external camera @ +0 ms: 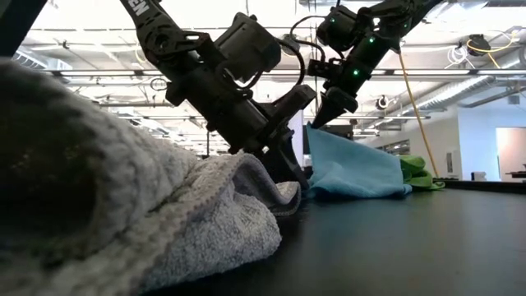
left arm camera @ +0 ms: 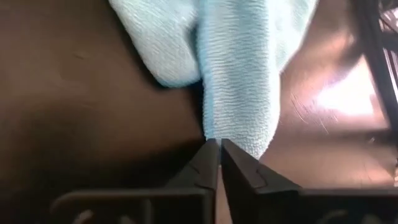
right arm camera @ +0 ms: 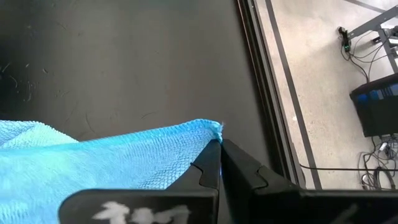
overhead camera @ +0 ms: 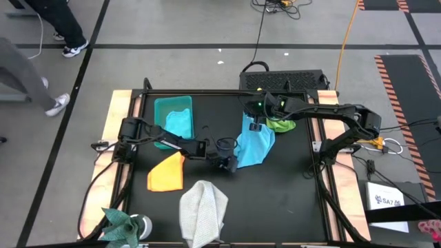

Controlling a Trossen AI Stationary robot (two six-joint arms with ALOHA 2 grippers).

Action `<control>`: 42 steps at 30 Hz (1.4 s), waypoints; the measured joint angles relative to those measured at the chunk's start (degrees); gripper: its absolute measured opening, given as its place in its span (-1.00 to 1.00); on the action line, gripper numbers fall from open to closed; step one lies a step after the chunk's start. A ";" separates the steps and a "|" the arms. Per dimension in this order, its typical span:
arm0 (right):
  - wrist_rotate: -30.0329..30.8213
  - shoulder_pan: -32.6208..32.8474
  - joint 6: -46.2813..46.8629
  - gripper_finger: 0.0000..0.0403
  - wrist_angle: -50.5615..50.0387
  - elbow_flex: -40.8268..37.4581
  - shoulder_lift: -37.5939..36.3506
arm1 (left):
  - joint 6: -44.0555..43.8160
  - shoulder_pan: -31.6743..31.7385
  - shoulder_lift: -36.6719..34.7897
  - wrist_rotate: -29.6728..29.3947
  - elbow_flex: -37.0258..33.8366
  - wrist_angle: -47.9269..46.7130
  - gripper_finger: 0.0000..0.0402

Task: Fold microfiber towels
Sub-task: Fold the blue microfiber towel

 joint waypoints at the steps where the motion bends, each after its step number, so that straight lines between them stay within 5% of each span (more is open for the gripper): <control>1: 0.00 0.00 0.00 -1.00 -0.02 0.00 0.00 | -0.01 -0.25 0.02 -0.23 0.00 0.06 -0.95; 16: 0.00 0.00 -0.23 -1.00 -0.04 0.00 0.00 | -0.25 -0.45 -2.24 -2.00 -0.09 -0.33 -0.99; 29: -0.15 1.35 -0.31 -1.00 -6.10 0.00 -5.47 | 4.83 1.77 -19.90 -15.81 0.00 -26.07 -1.00; 42: -6.07 9.87 11.41 -1.00 -21.58 0.02 -22.58 | 17.40 8.99 -37.63 -22.46 0.00 -30.33 -1.00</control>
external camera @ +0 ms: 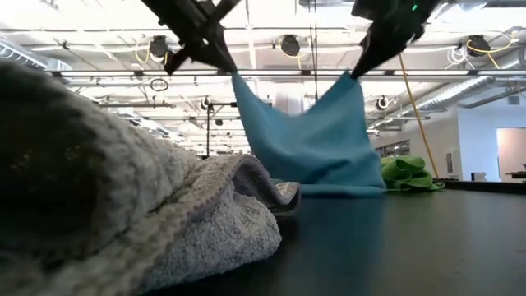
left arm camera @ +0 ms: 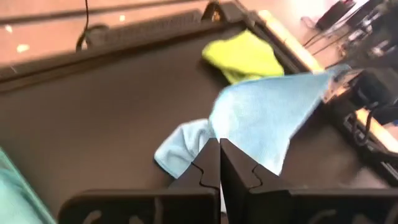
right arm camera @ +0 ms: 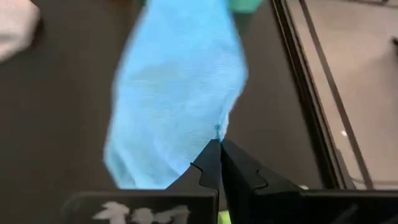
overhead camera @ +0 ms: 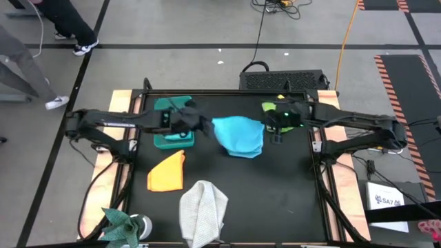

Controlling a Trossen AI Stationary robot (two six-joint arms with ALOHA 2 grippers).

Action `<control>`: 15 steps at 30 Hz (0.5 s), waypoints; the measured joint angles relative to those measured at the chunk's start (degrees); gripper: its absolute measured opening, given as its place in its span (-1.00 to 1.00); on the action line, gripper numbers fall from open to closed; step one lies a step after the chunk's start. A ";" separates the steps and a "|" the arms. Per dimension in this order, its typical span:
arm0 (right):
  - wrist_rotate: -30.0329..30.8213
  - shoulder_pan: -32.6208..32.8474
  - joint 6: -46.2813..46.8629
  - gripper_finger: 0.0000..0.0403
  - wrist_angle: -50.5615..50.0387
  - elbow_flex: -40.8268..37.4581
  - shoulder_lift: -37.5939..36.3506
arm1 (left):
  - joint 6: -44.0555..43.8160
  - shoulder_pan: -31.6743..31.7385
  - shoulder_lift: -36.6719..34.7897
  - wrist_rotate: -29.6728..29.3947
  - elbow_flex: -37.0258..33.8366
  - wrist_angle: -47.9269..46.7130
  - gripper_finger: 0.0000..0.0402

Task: Fold microfiber towels
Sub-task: Fold the blue microfiber towel

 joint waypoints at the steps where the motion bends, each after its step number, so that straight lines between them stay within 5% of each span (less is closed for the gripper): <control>1: -0.32 0.56 0.81 -1.00 0.12 0.06 -1.02 | 1.01 0.50 -1.25 0.00 0.00 0.15 -1.00; 8: 0.09 1.27 -2.21 -1.00 0.17 7.47 -2.81 | 8.54 4.02 -7.84 -0.02 2.28 0.13 -1.00; 15: 0.38 -2.03 -11.08 -1.00 -1.63 18.84 1.62 | 23.49 5.29 -8.17 0.00 13.80 -0.42 -1.00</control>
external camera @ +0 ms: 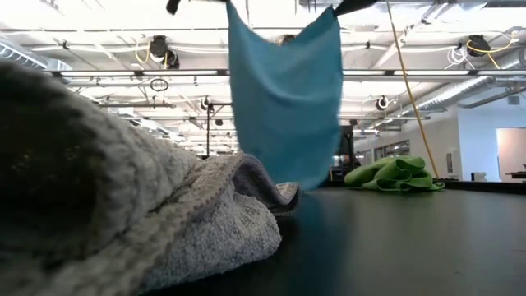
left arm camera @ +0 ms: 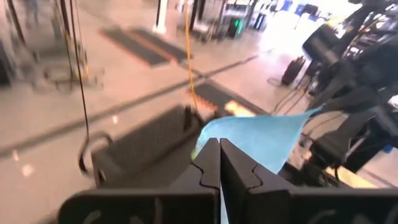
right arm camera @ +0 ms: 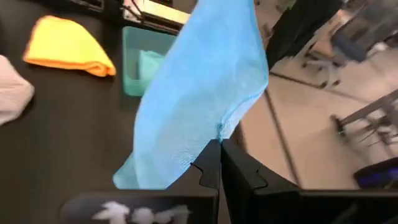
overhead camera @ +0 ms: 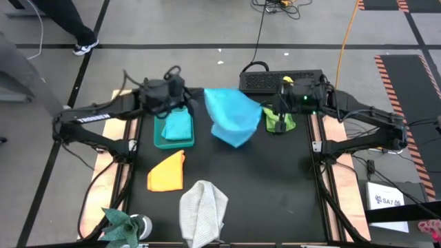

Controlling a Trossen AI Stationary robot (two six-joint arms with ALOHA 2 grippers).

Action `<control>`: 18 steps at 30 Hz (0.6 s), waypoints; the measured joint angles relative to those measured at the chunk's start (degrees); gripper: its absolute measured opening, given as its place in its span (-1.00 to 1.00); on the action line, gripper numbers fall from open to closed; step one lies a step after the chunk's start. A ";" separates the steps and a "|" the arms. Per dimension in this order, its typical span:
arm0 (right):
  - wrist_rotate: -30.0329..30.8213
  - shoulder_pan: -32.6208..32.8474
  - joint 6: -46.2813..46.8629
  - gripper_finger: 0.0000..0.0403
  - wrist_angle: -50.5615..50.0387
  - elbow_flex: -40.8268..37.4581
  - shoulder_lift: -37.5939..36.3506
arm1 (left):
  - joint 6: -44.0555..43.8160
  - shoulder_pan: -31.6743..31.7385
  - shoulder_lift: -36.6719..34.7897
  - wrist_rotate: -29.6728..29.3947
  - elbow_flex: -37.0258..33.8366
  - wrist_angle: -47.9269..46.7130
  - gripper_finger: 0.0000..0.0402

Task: Fold microfiber towels
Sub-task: Fold the blue microfiber towel

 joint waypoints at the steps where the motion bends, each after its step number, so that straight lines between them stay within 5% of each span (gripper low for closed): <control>1: 0.04 -0.77 -1.34 -1.00 -0.44 1.33 0.85 | 1.78 0.40 0.18 -0.01 1.72 -1.10 -1.00; 10: 12.81 -8.98 -13.26 -1.00 -3.44 9.12 5.12 | 4.35 7.98 0.41 -1.43 7.84 -14.48 -1.00; 18: 13.15 -12.85 -18.31 -1.00 -1.61 15.99 6.69 | 9.20 13.61 0.39 5.06 8.19 -4.02 -1.00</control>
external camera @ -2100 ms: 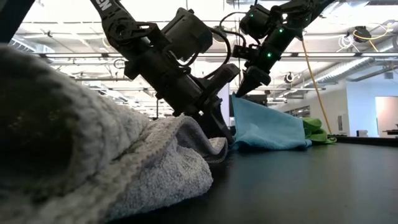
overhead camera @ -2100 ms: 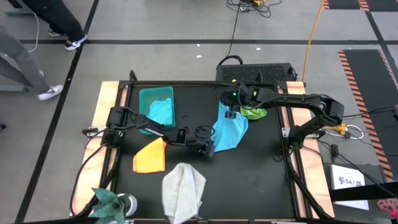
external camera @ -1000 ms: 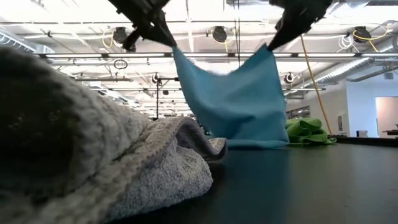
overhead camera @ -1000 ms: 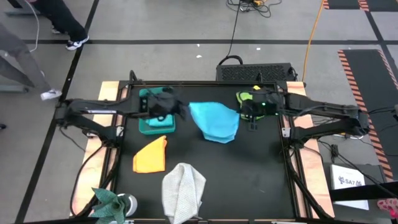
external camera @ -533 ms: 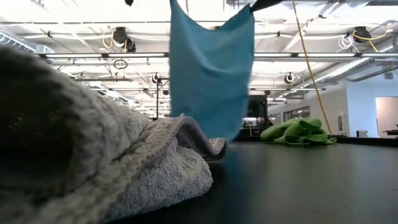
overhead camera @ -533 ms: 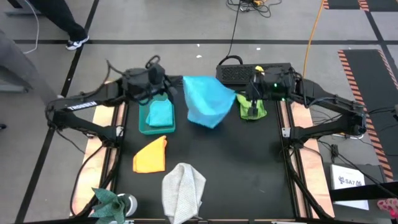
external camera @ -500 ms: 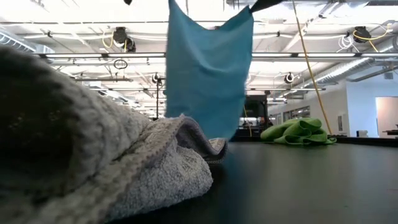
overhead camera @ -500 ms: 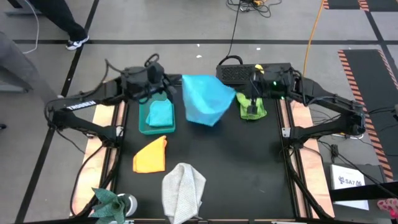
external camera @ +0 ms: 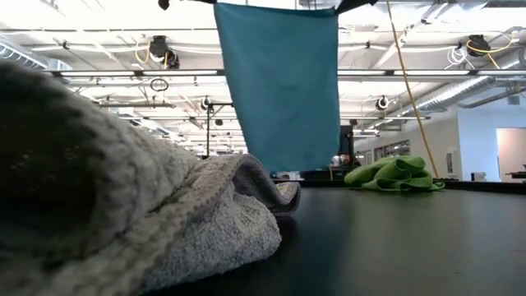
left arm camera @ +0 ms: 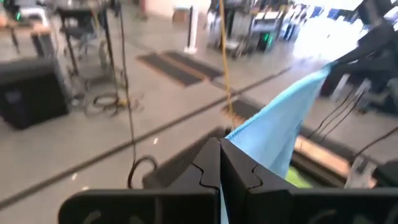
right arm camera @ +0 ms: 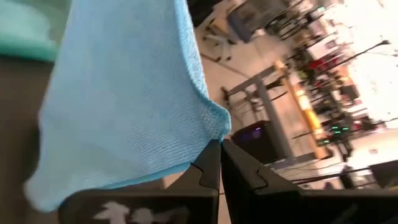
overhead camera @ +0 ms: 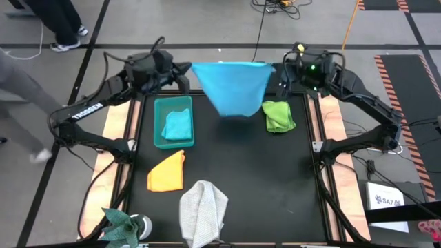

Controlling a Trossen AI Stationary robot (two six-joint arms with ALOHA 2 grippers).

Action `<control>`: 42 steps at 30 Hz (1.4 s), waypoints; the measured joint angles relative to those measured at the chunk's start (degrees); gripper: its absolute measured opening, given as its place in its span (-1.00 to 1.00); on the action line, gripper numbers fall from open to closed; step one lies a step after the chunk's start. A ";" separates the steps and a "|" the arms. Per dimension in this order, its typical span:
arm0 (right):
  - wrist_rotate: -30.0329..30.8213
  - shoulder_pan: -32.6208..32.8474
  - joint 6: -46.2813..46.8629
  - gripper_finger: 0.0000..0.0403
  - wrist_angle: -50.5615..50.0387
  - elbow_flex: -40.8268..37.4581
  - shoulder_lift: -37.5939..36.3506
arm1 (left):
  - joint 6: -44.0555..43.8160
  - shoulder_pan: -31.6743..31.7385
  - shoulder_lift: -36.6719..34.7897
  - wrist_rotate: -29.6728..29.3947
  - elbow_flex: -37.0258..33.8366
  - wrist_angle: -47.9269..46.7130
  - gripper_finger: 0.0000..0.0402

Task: Fold microfiber towels
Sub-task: Fold the blue microfiber towel

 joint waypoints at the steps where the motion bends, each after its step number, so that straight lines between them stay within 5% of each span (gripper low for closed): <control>1: 0.04 -0.29 -0.57 -1.00 0.11 0.81 0.32 | 0.58 0.54 0.00 1.01 0.00 1.53 -1.00; 8: -0.40 -1.53 -3.30 -1.00 2.42 5.03 2.98 | 0.77 4.61 1.12 5.74 3.48 3.11 -1.00; 12: -9.27 -1.11 5.05 -1.00 -3.88 4.81 3.58 | -1.08 2.29 1.37 10.68 3.70 1.77 -1.00; 18: -8.83 3.60 8.36 -1.00 -5.55 2.90 3.08 | 0.32 -4.53 3.24 -0.55 3.67 -4.19 -1.00; 22: -4.26 4.25 1.94 -1.00 -0.99 2.96 2.06 | 3.61 -4.70 3.57 -6.60 3.74 -2.52 -1.00; 25: 0.28 2.52 -1.37 -1.00 2.18 2.94 1.69 | 4.37 -2.39 3.57 -6.95 3.74 -1.41 -1.00; 30: -4.33 1.52 1.00 -1.00 -0.40 2.97 0.70 | 3.45 0.82 2.86 -6.65 3.74 -0.07 -1.00; 35: 1.92 0.55 -2.89 -1.00 2.18 2.90 0.78 | 1.99 1.84 4.39 -0.38 3.85 4.44 -1.00; 42: -1.68 -0.19 -1.55 -1.00 1.57 2.90 1.12 | 3.29 1.94 9.49 1.16 3.67 4.07 -1.00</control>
